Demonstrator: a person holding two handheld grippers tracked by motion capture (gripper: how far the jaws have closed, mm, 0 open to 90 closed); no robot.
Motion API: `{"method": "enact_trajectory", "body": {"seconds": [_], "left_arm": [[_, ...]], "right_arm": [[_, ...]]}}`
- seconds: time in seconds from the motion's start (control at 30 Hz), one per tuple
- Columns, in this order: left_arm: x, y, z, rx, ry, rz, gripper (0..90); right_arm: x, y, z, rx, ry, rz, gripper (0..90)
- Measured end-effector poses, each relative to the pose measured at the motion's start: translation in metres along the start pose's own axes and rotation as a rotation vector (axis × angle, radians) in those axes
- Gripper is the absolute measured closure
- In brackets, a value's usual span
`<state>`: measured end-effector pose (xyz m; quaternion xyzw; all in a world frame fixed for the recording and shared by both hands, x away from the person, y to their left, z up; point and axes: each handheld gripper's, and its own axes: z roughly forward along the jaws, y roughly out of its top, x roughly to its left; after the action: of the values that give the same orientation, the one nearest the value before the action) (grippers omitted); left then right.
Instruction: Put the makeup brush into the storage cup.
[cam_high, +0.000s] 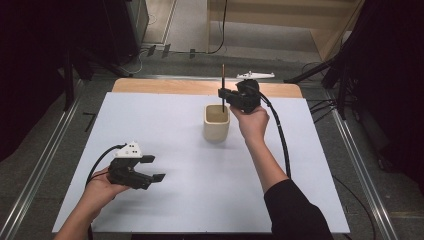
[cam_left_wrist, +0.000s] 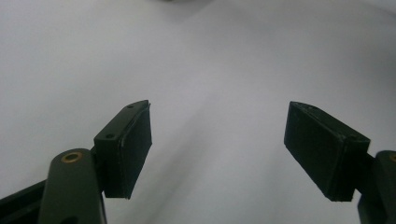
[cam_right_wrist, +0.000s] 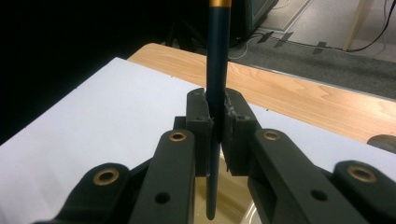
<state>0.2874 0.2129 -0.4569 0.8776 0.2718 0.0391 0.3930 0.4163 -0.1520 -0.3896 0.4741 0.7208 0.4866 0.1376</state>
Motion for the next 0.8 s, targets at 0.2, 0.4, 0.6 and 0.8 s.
{"method": "enact_trajectory", "body": {"seconds": [0.2,0.4,0.6,0.8], "left_arm": [[0.0,0.0,0.0,0.006,0.003,0.002,24.3],[0.0,0.0,0.001,0.007,0.001,0.002,24.3],[0.0,0.0,0.0,0.005,0.0,0.001,24.3],[0.0,0.0,0.0,0.006,0.0,0.003,24.3]], "right_arm": [[-0.002,-0.008,0.003,-0.01,0.001,0.008,83.2],[-0.001,-0.016,0.008,-0.012,0.001,0.003,83.2],[0.002,-0.024,0.012,-0.025,0.001,-0.015,83.1],[0.001,-0.032,0.014,-0.029,0.0,-0.02,83.0]]}}
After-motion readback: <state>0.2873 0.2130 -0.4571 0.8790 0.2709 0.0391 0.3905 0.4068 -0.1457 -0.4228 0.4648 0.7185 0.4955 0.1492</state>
